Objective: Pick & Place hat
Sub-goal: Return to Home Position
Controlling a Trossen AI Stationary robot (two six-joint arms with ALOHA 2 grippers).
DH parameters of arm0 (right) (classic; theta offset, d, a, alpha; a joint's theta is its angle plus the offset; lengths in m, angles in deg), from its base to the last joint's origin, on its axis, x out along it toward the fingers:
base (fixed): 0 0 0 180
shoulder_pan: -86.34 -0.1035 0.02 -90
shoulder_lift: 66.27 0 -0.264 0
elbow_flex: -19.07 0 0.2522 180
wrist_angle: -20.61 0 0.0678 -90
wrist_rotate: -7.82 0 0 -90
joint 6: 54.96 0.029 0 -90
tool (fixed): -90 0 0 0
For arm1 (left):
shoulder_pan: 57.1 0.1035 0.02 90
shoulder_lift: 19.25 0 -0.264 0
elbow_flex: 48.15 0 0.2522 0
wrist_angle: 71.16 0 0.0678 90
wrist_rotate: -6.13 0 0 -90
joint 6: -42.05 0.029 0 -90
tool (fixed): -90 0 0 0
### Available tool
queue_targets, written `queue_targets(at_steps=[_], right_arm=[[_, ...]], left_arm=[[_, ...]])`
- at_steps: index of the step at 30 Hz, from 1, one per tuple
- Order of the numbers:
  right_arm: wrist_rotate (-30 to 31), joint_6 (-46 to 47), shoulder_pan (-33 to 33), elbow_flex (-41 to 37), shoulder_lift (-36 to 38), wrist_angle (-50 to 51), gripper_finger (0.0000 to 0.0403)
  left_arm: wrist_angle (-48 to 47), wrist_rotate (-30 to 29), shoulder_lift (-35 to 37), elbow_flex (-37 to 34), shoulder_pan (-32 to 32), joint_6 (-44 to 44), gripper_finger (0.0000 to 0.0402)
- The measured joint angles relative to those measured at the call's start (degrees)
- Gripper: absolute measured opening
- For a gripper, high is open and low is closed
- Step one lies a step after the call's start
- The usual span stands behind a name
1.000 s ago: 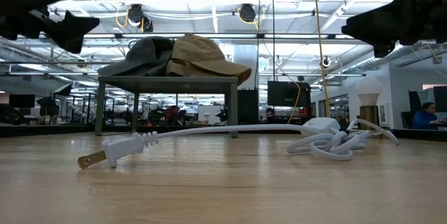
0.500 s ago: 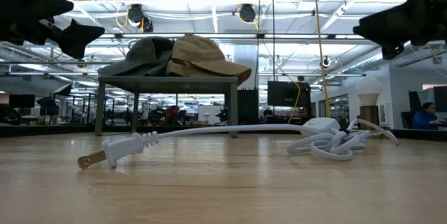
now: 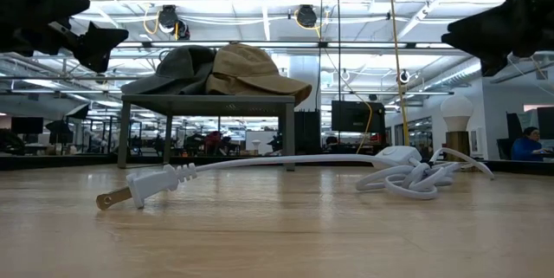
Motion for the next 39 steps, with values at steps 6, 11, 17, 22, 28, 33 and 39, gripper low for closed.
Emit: queue_targets(at_steps=[6, 11, 17, 22, 28, 33, 39], right_arm=[[3.3, 4.4, -0.3, 0.0, 0.0, -1.6, 0.0116], [3.7, 2.7, -0.3, 0.0, -0.4, -1.6, 0.0116], [3.7, 2.6, -0.3, 0.0, -0.4, -1.7, 0.0116], [3.7, 2.6, -0.3, 0.0, -0.4, -1.8, 0.0116], [3.7, 2.6, -0.3, 0.0, -0.4, -1.8, 0.0116], [3.7, 2.6, -0.3, 0.0, -0.4, -1.8, 0.0116], [3.7, 2.6, -0.3, 0.0, -0.4, -1.8, 0.0116]], left_arm=[[0.1, 0.3, -0.1, 0.0, 0.6, -4.0, 0.0313], [0.1, 0.3, -0.5, 0.0, 0.6, -9.5, 0.0324], [0.1, -0.1, -0.5, 0.0, 0.6, -10.8, 0.0327], [0.1, -0.1, -0.5, 0.0, 0.6, -10.8, 0.0316], [0.1, -0.1, -0.5, 0.0, 0.6, -10.8, 0.0304], [0.1, -0.1, -0.5, 0.0, 0.6, -10.8, 0.0302], [0.1, -0.2, -0.5, 0.0, 0.6, -10.7, 0.0316]])
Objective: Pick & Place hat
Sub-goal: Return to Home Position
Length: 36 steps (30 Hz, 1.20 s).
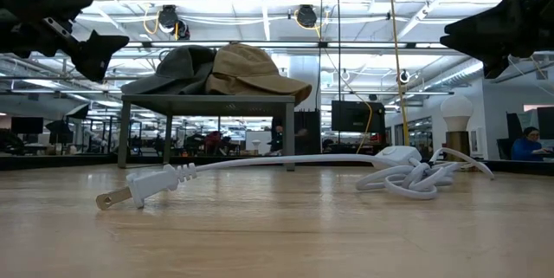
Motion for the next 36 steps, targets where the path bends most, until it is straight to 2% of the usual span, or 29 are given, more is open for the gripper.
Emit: queue_targets(at_steps=[9, 27, 36], right_arm=[[0.0, 0.0, 0.0, 0.0, 0.0, 0.0, 0.0116], [0.0, 0.0, 0.0, 0.0, 0.0, 0.0, 0.0116], [0.0, 0.0, 0.0, 0.0, 0.0, 0.0, 0.0116]], left_arm=[[0.0, 0.0, 0.0, 0.0, 0.0, 0.0, 0.0331], [0.0, 0.0, 0.0, 0.0, 0.0, -0.1, 0.0301], [0.0, 0.0, 0.0, 0.0, 0.0, 0.0, 0.0314]])
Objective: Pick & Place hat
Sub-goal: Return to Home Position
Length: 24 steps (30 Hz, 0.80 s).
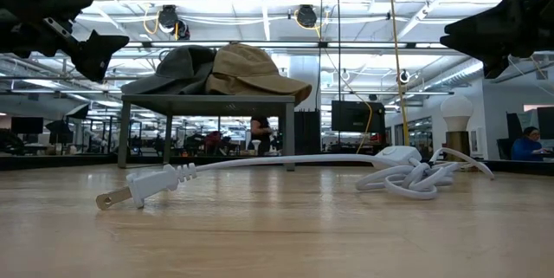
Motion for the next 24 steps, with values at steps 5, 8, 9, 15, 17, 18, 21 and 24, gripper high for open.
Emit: queue_targets(at_steps=[5, 8, 9, 15, 17, 18, 21, 24], right_arm=[[0.0, 0.0, 0.0, 0.0, 0.0, 0.0, 0.0116], [0.0, 0.0, 0.0, 0.0, 0.0, 0.0, 0.0116], [0.0, 0.0, 0.0, 0.0, 0.0, 0.0, 0.0116], [0.0, 0.0, 0.0, 0.0, 0.0, 0.0, 0.0116], [0.0, 0.0, 0.0, 0.0, 0.0, 0.0, 0.0116], [0.0, 0.0, 0.0, 0.0, 0.0, 0.0, 0.0116], [0.0, 0.0, 0.0, 0.0, 0.0, 0.0, 0.0116], [0.0, 0.0, 0.0, 0.0, 0.0, 0.0, 0.0116]], left_arm=[[0.0, 0.0, 0.0, 0.0, 0.0, 0.0, 0.0325], [0.0, 0.0, 0.0, 0.0, 0.0, 0.0, 0.0328], [0.0, 0.0, 0.0, 0.0, 0.0, 0.1, 0.0328], [0.0, 0.0, 0.0, 0.0, 0.0, 0.1, 0.0316], [0.0, 0.0, 0.0, 0.0, 0.0, 0.1, 0.0311], [0.0, 0.0, 0.0, 0.0, 0.0, 0.1, 0.0309], [0.0, 0.0, 0.0, 0.0, 0.0, 0.0, 0.0304], [0.0, 0.0, 0.0, 0.0, 0.0, 0.0, 0.0301]])
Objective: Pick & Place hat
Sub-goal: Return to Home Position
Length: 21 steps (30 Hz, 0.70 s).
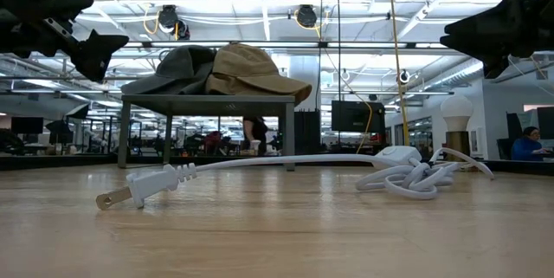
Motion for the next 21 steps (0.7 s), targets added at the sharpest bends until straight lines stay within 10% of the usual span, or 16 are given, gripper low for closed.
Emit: queue_targets(at_steps=[21], right_arm=[[0.0, 0.0, 0.0, 0.0, 0.0, 0.0, 0.0116]], left_arm=[[0.0, 0.0, 0.0, 0.0, 0.0, 0.0, 0.0320]])
